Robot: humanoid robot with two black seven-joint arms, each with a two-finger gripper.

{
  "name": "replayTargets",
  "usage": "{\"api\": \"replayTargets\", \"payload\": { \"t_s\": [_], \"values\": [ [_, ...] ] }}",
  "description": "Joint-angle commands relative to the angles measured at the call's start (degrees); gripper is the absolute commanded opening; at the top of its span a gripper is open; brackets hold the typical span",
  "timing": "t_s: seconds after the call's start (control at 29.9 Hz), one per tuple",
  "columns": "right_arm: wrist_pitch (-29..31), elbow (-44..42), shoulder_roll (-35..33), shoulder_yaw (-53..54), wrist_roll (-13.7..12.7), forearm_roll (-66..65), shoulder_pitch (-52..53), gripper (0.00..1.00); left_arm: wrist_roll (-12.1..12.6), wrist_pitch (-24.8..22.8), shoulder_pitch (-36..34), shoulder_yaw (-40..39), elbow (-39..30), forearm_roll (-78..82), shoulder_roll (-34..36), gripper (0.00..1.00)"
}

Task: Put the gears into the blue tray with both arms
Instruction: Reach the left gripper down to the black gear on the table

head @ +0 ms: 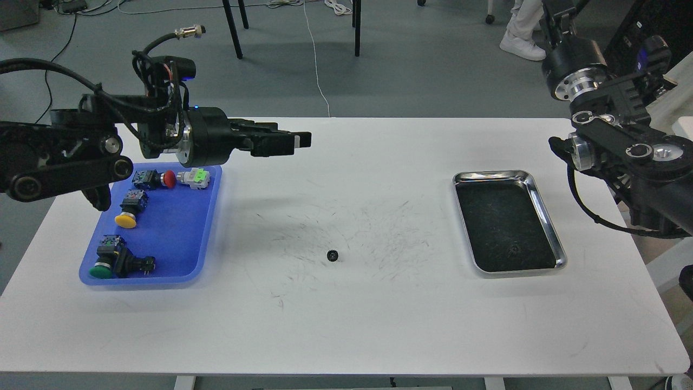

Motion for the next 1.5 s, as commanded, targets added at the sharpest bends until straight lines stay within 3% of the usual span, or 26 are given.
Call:
{"api": "replayTargets", "payload": {
  "t_s": [0.0, 0.43, 0.8, 1.0, 1.2, 1.47],
  "values": [
    [-0.03, 0.05, -0.04, -0.15, 0.08, 0.0, -0.03, 0.79, -0.06, 3.42, 0.03, 3.4, -1.53, 8.42, -1.2, 0.97],
    [-0.03, 1.28, -2.23, -0.23, 0.0, 0.0, 0.14, 0.79, -0.23, 6.77, 0.29, 9.99, 1.19, 17.4, -14.64, 0.94],
    [-0.03, 1.28, -3.55, -0.06, 0.0, 0.0, 0.14, 0.79, -0.41, 9.14, 7.05, 11.49, 15.07, 17.4, -26.34, 0.9],
    [0.06, 0.84, -3.82, 0.12, -0.27, 0.08, -0.03, 0.84, -0.41, 9.85, 10.05, 11.05, 18.24, 17.4, -27.4, 0.9],
    [0.15, 0.58, -3.99, 0.12, -0.27, 0.08, -0.12, 0.87, -0.59, 9.93, 12.07, 11.05, 21.14, 17.4, -29.24, 0.79],
    [0.15, 0.4, -3.99, 0.21, -0.36, 2.27, -0.82, 0.87, -0.76, 9.93, 14.44, 11.14, 23.34, 17.4, -30.74, 0.76]
  ]
}}
